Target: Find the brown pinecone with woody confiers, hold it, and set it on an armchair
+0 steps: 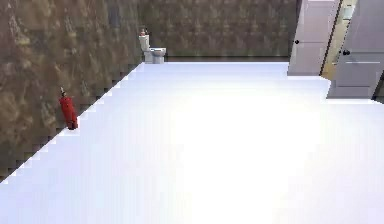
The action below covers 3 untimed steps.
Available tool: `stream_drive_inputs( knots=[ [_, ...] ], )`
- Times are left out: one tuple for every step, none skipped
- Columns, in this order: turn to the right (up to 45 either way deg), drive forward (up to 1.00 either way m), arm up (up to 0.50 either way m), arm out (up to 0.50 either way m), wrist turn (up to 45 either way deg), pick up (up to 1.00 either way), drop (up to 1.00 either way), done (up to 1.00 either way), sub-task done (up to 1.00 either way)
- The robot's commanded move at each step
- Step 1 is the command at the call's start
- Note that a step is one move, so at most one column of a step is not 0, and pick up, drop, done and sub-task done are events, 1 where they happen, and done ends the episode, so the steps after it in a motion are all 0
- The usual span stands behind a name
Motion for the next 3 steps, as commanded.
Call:
stream_drive_inputs(
  knots=[
    [24.0, 0.0, 0.0, 0.0, 0.0, 0.0, 0.0, 0.0, 0.0],
    [3.0, 0.0, 0.0, 0.0, 0.0, 0.0, 0.0, 0.0, 0.0],
    [0.0, 1.0, 0.0, 0.0, 0.0, 0.0, 0.0, 0.0, 0.0]
  ],
)
